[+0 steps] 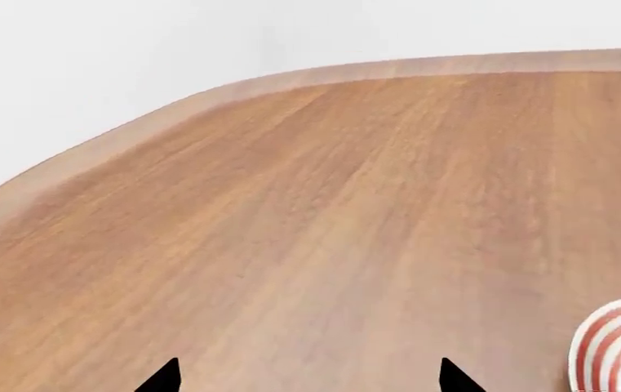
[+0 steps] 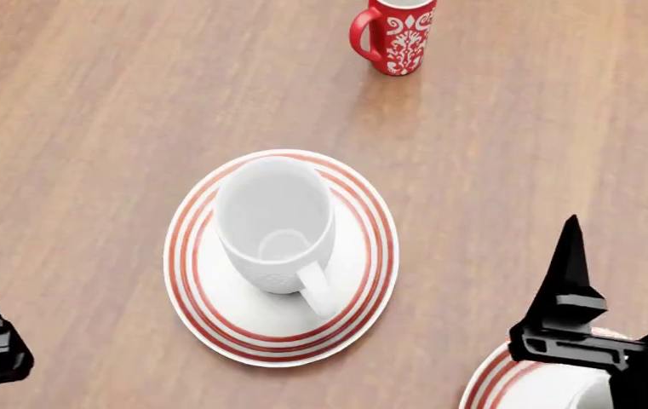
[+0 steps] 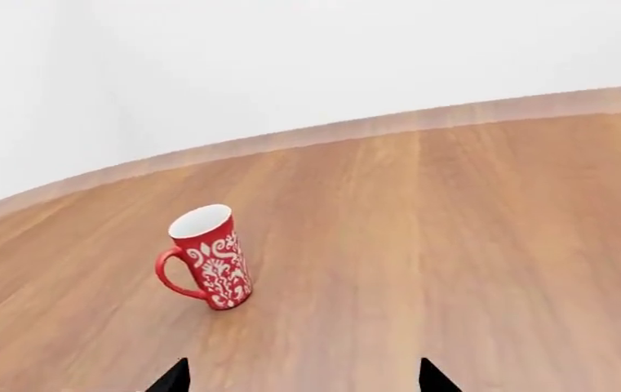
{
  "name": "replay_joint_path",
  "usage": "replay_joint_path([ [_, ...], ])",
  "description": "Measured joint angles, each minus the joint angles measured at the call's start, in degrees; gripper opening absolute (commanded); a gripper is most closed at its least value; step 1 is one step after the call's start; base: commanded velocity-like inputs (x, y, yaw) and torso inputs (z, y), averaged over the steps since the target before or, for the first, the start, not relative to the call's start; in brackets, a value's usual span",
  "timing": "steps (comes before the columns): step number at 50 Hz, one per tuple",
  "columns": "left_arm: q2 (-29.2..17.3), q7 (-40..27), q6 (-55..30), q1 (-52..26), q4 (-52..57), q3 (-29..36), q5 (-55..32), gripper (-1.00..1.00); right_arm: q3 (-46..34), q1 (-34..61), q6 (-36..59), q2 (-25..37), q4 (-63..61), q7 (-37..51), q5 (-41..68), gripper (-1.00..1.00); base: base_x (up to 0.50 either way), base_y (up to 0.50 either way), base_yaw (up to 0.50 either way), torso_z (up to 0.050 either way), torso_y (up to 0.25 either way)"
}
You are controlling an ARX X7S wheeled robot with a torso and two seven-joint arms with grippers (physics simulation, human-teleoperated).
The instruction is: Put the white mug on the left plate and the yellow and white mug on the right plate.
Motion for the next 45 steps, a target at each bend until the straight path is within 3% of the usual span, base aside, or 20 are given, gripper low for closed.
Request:
replay_joint_path([
  [13, 0.2, -3.0, -18.6, -18.7, 6.3, 3.2, -4.0, 1.00, -1.9, 10.0, 7.7, 1.9, -3.6, 5.4, 2.7, 1.00, 0.00, 0.00, 0.00, 0.000, 0.000],
  [23, 1.6, -4.5, -27.5, -30.8, 7.9, 2.8, -7.3, 1.00, -3.7, 19.0, 14.2, 3.7, -6.9, 9.0, 5.2, 1.00, 0.00, 0.00, 0.00, 0.000, 0.000],
  [45, 2.2, -6.2, -34.6, -40.5, 13.9, -1.2, -13.2, 1.00, -3.4, 27.1, 18.9, 6.8, -15.5, 12.6, 8.5, 1.00, 0.00, 0.00, 0.00, 0.000, 0.000],
])
